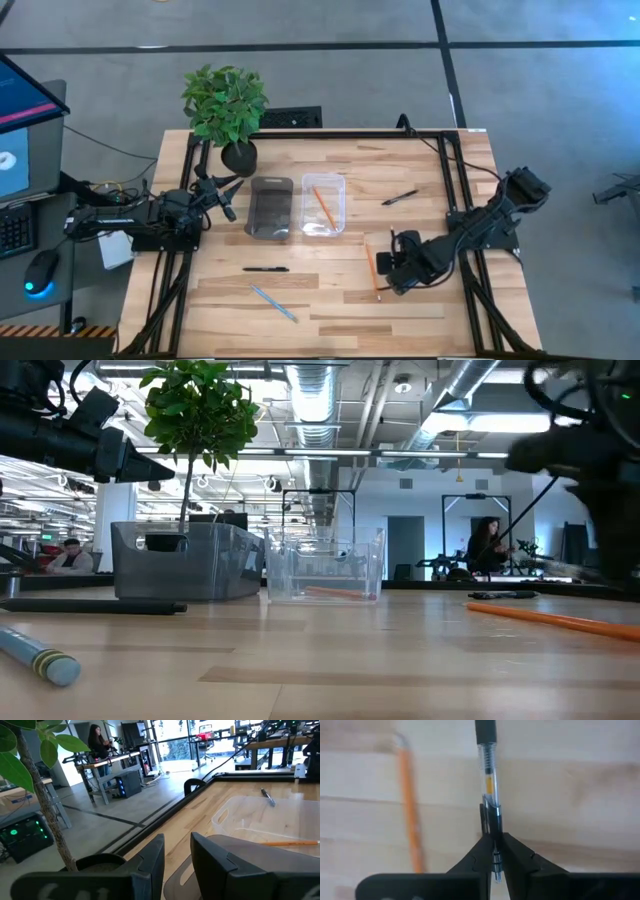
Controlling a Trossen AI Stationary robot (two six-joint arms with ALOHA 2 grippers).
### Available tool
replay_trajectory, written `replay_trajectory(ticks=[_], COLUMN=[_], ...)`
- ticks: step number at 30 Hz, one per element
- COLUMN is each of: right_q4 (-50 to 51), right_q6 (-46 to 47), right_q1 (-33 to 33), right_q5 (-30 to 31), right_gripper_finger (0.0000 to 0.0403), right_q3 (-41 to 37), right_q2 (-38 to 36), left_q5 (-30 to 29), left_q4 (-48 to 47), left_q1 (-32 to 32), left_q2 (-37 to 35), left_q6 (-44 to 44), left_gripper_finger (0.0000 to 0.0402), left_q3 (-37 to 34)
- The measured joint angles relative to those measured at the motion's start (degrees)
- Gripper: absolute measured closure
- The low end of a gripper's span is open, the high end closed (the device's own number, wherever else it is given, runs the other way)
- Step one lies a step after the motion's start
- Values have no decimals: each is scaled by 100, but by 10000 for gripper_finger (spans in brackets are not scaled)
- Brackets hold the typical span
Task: Sort pens & pencils
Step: Put the bottom right black pen into the black bin
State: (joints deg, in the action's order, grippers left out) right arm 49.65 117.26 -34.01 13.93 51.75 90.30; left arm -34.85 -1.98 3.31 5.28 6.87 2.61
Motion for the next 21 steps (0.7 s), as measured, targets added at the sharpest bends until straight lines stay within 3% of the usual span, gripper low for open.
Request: replay_trajectory(ticks=[11, 21], right_q4=[-2, 17], right_q6=[-1545, -1789], right_q1=[632, 1099], right_q5=[435, 434], right_gripper_finger=[392, 295], right_q3=[581, 583], right_q2=[-15, -17], left_q5=[1, 0], left_q4=[0, 0], left_q1=[0, 0], left_q2=[-1, -1], left_q6=[-2, 43], left_gripper_finger=[316, 316], left_q3=[0, 0])
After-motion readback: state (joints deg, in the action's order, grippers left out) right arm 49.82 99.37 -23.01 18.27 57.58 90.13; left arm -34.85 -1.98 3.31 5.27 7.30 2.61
